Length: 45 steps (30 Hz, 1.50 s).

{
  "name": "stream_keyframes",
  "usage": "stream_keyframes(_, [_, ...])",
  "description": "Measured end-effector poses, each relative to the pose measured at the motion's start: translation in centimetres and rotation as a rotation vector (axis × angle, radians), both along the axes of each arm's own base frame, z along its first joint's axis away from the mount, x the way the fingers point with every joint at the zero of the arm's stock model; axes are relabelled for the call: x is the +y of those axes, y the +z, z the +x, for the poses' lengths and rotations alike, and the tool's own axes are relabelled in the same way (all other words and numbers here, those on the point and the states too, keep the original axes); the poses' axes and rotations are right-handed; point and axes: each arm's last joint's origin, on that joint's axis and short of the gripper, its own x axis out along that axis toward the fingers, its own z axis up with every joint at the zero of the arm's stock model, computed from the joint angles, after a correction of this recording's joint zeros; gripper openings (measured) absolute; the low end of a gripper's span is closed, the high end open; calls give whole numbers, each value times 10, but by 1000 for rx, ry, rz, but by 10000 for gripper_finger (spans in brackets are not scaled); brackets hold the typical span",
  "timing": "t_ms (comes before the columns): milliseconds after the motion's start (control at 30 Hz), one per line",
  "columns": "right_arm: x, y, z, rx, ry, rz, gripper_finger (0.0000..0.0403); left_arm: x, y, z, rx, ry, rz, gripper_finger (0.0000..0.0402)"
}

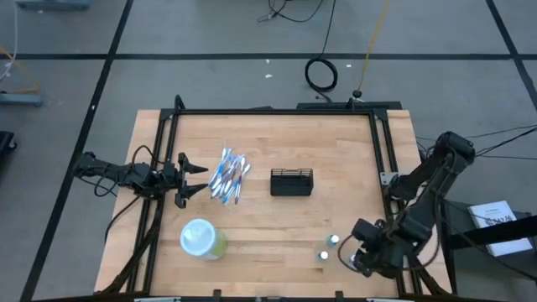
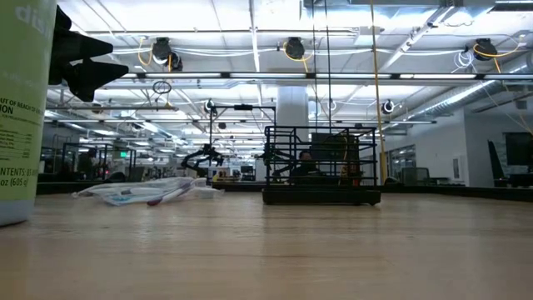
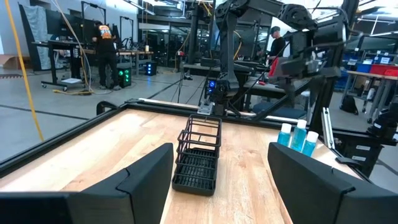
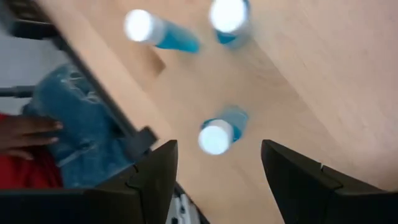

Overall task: Pick & Place toothbrushing station
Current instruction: Put the blue mouthwash into the black mesh organizer

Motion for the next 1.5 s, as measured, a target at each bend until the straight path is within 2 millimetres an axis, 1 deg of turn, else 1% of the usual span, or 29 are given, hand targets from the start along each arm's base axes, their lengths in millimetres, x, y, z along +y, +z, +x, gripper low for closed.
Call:
stream_keyframes(167, [-3, -13, 9, 95, -19, 10, 224, 0, 0, 0, 0, 0, 0, 269])
stream_keyframes(333, [5, -32, 17, 249, 4, 36, 224, 0, 0, 0, -1, 0, 0, 269])
stream_keyframes(433, [8, -37, 20, 284, 27, 51, 224, 0, 0, 0, -1, 0, 0, 269])
stream_keyframes(767, [4, -39, 25, 218, 27, -20, 224, 0, 0, 0, -1, 0, 0, 269])
stream_keyframes(867, [1, -42, 25, 179, -33, -74, 224, 0, 0, 0, -1, 0, 0, 269])
stream_keyframes(967, [-4, -53, 22, 190, -123, -103, 224, 0, 0, 0, -1, 0, 0, 269])
stream_keyframes(1033, [-5, -62, 21, 188, -162, -85, 224, 0, 0, 0, -1, 0, 0, 269])
stream_keyframes(1233, [0, -86, 18, 145, -178, 35, 224, 0, 0, 0, -1, 0, 0, 269])
stream_keyframes(1333, [1, -91, 14, 153, -197, 47, 224, 0, 0, 0, -1, 0, 0, 269])
stream_keyframes(1500, [-5, -99, 5, 201, -241, -10, 224, 0, 0, 0, -1, 0, 0, 269])
